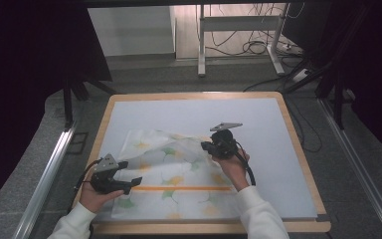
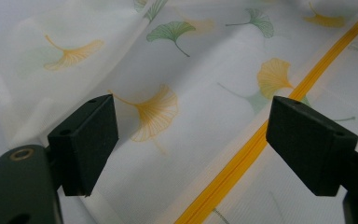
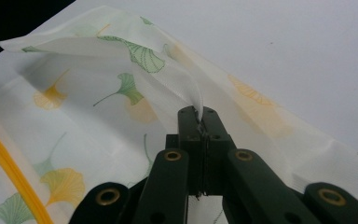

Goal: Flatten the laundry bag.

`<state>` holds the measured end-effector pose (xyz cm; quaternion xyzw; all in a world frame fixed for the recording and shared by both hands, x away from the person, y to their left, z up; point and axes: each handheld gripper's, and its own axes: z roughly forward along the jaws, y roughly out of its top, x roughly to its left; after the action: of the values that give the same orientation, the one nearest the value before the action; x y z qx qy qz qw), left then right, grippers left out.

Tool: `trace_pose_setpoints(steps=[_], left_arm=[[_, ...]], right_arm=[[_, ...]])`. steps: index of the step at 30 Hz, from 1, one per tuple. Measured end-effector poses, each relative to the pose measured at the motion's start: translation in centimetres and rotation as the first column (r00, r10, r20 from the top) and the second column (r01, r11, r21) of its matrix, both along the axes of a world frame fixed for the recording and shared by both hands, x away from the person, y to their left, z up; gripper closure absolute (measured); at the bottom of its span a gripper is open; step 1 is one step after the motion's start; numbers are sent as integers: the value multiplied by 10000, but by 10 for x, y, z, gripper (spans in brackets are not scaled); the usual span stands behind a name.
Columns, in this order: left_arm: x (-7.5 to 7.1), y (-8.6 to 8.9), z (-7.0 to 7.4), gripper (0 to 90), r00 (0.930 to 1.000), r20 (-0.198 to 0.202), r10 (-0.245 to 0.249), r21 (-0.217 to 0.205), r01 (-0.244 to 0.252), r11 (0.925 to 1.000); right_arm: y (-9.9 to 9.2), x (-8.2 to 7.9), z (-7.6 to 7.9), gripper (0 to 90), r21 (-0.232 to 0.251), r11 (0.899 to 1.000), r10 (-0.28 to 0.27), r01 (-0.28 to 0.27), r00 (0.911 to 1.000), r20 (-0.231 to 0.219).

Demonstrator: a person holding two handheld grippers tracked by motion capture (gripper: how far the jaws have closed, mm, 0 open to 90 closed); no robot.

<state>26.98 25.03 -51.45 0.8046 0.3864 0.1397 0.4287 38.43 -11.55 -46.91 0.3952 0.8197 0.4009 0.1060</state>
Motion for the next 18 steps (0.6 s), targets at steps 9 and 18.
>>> trace_pose_setpoints(steps=[9,18], left_arm=[[0,0,0,167,10000,4,-11,16,11,10000],[0,0,0,167,10000,13,-26,37,26,10000]], right_arm=[[-5,6,-3,888,120,9997,-228,228,9997,-64],[-10,13,-4,888,253,9987,-440,443,9990,-99]])
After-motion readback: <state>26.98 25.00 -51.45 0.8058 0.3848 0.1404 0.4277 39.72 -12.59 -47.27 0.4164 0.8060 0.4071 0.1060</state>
